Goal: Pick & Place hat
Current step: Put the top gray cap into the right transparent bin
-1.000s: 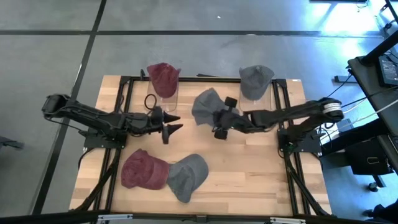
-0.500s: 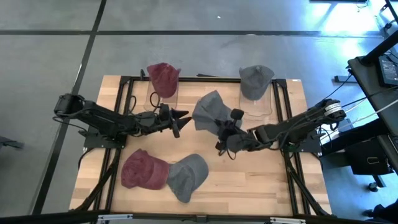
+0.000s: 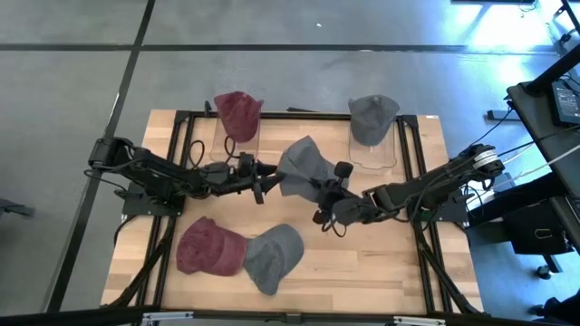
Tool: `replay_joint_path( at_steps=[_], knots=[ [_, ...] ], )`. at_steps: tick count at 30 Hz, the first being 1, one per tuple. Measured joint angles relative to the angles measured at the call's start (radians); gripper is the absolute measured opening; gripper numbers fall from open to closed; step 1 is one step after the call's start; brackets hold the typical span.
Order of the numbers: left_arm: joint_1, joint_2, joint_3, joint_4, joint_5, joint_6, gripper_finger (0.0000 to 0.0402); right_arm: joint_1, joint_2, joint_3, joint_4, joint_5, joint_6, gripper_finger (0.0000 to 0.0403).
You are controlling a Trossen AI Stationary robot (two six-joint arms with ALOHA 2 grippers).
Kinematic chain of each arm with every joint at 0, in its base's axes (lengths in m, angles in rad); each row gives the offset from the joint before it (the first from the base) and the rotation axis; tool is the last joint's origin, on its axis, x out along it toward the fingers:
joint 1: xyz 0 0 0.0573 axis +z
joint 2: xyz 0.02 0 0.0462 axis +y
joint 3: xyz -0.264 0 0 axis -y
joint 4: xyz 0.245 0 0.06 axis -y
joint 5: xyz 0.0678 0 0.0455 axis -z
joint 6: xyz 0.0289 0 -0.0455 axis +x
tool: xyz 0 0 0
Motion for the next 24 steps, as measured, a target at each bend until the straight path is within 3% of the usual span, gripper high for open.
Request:
replay_joint_path(
  at_steps=[3, 10, 18, 22, 24],
  knots=[
    [0.014, 0.0, 0.0, 0.0, 0.028, 0.001, 0.0207, -0.004, 0.008, 0.0, 0.052, -0.043, -0.045, 0.0],
    [0.02, 0.0, 0.0, 0.058, 0.082, 0.068, 0.0181, -0.006, 0.032, 0.0, 0.057, -0.025, -0.076, 0.0],
    [0.02, 0.0, 0.0, 0.065, 0.148, 0.123, 0.0074, -0.006, 0.036, 0.0, 0.057, -0.054, -0.08, 0.0016],
    [0.02, 0.0, 0.0, 0.065, 0.171, 0.149, 0.0013, -0.006, 0.036, 0.0, 0.049, -0.136, -0.101, 0.0026],
    [0.023, 0.0, 0.0, 0.065, 0.203, 0.165, 0.0008, -0.004, 0.036, 0.0, 0.03, -0.179, -0.102, 0.0032]
  ],
)
